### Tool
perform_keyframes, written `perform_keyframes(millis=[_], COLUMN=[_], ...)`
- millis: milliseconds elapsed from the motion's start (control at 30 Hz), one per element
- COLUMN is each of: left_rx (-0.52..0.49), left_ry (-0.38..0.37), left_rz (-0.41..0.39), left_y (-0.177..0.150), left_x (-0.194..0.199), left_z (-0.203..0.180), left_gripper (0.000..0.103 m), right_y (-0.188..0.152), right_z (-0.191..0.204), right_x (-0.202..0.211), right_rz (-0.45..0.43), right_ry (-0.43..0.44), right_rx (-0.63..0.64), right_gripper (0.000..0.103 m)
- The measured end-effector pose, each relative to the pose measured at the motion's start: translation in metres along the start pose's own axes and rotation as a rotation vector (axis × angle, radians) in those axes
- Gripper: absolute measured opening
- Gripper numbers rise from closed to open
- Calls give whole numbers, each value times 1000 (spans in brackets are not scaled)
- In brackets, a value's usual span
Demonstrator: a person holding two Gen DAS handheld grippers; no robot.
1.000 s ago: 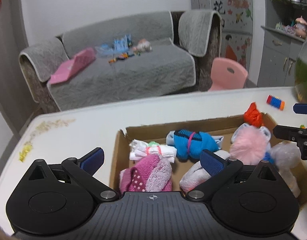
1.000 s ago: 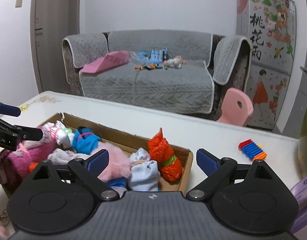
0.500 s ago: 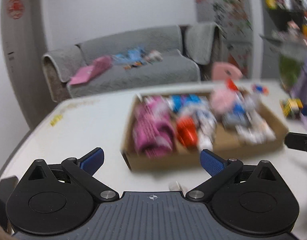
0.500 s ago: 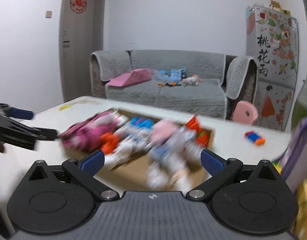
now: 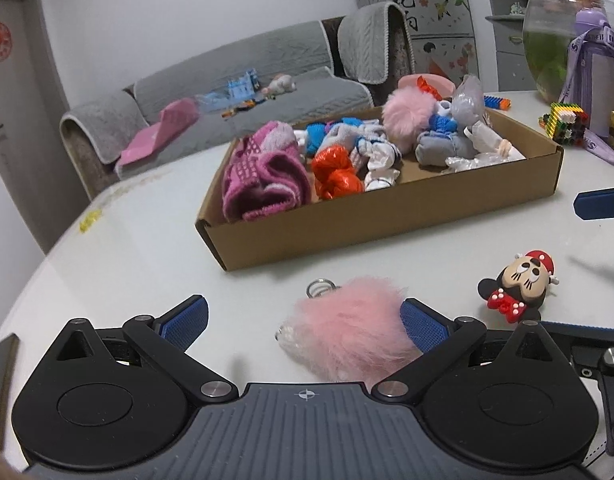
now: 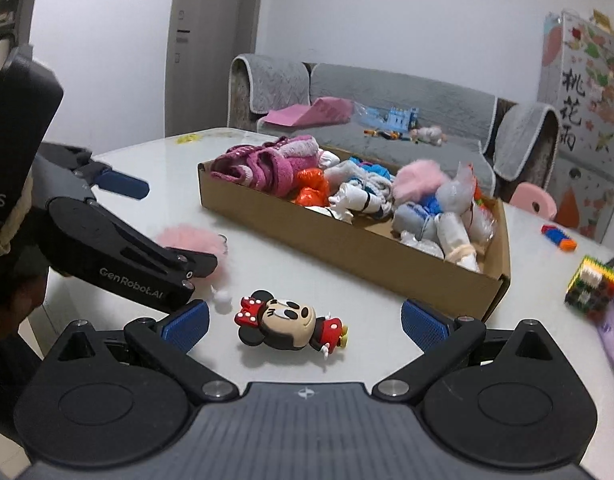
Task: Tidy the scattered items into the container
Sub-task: 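Withdraw both grippers from the box toward the pompom and Minnie figure, then grasp the pink pompom keychain with left while right grasps the Minnie figure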
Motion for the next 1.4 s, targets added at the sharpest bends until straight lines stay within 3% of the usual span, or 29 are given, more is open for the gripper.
perform_keyframes(millis=[333,533,833,1033,1100,1167,1233,1300,1400], left_rx=[52,171,175,176,176,173,172,168,177], left_ry=[-57,-151,-144,-144,-144,-144,-150,-159,-165], left_rz=[42,98,97,98,99,99,87,71,74], left_y=[0,-5,-5,-5,-5,-4,-3,0,-2], left_x=[-15,-23,-22,-22,-22,-22,-20,-15,-13], left_z=[-3,7,7,7,7,7,7,7,10], left_gripper=[103,103,103,103,103,102,90,56,53], right_y=[-5,-12,-17,-17,-16,-15,-12,-11,-11], right_z=[-5,3,8,10,10,12,12,12,12], right_x=[-12,-15,-24,-25,-24,-22,-19,-19,-19], right_rz=[53,86,153,154,152,136,120,118,113], right_ry=[15,19,60,44,39,42,40,45,46], right_rx=[-57,-33,-83,-95,-95,-92,-90,-89,-90], right_gripper=[102,102,103,103,100,83,64,64,64])
Point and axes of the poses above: each gripper's, at about its wrist camera, not at the fingertips, and x roughly against the way its jaws point, z to its left, y to its top, the point moved 9 cm from there along -x, roughly the way its jaws point, and after that the axes turned 9 degrees about z, right-handed, at the moved point
